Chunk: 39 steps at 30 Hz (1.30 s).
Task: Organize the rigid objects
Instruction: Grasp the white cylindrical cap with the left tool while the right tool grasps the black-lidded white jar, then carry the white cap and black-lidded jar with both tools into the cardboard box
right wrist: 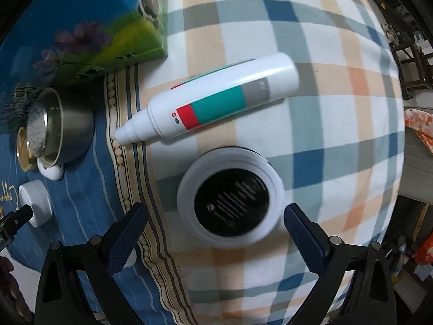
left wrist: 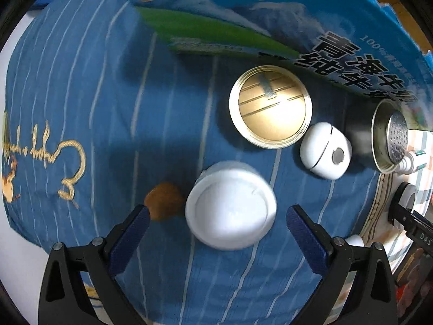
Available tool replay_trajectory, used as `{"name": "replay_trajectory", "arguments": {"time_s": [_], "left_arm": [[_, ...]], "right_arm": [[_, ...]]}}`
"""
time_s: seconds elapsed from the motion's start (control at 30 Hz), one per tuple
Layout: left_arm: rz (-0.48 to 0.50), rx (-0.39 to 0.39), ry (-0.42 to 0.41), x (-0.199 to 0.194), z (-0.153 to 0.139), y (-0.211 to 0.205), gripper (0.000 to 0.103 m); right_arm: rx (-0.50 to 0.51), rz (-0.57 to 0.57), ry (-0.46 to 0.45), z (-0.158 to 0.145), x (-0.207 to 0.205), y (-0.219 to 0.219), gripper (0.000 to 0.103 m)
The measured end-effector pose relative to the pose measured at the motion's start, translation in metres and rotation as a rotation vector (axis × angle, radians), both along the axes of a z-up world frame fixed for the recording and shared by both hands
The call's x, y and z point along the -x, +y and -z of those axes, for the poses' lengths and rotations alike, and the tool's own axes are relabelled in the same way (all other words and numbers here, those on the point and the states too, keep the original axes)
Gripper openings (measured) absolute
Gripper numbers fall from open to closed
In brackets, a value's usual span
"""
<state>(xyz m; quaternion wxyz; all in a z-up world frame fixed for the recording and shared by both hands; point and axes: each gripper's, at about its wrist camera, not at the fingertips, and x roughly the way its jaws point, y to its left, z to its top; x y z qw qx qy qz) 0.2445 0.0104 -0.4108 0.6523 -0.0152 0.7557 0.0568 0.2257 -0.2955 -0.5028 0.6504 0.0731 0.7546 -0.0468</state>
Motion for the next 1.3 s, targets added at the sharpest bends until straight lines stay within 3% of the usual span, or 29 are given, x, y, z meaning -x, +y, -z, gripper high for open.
{"name": "replay_trajectory", "arguments": {"time_s": [0.03, 0.13, 0.17, 0.47, 0.67, 0.87, 1.03, 1.1, 1.13, 1.3], "left_arm": [[0.009, 0.001, -0.001, -0.001, 0.003, -0.003, 0.095], [0.048, -0.012, 0.005, -0.004, 0.010, -0.014, 0.069], [0.056, -0.018, 0.010, -0.005, 0.013, -0.015, 0.066], [0.074, -0.007, 0.042, 0.041, 0.019, -0.037, 0.067], [-0.020, 0.049, 0.071, 0.042, 0.050, -0.028, 0.072], [-0.050, 0.060, 0.043, 0.039, 0.065, -0.007, 0.068], [-0.027, 0.002, -0.013, 0.059, 0.047, -0.016, 0.067], [-0.019, 0.003, -0.038, 0.065, 0.028, -0.027, 0.067], [-0.021, 0.007, -0.053, 0.068, 0.018, -0.029, 0.067], [-0.015, 0.005, -0.153, 0.092, -0.046, -0.044, 0.067]], "right_arm": [[0.007, 0.001, 0.008, 0.004, -0.001, 0.000, 0.097], [0.023, 0.012, 0.025, 0.017, -0.001, -0.003, 0.086], [0.030, 0.008, 0.037, 0.021, 0.001, -0.005, 0.077], [-0.026, -0.069, 0.128, 0.026, 0.053, 0.002, 0.077], [-0.018, -0.054, 0.116, 0.032, 0.075, 0.004, 0.079], [-0.014, -0.030, 0.119, 0.036, 0.084, -0.008, 0.078], [-0.004, -0.012, 0.104, 0.028, 0.084, -0.001, 0.077], [-0.006, -0.036, 0.093, 0.029, 0.090, -0.003, 0.077], [-0.006, -0.044, 0.093, 0.023, 0.080, 0.005, 0.077], [-0.043, -0.098, 0.032, -0.011, 0.110, 0.009, 0.077]]}}
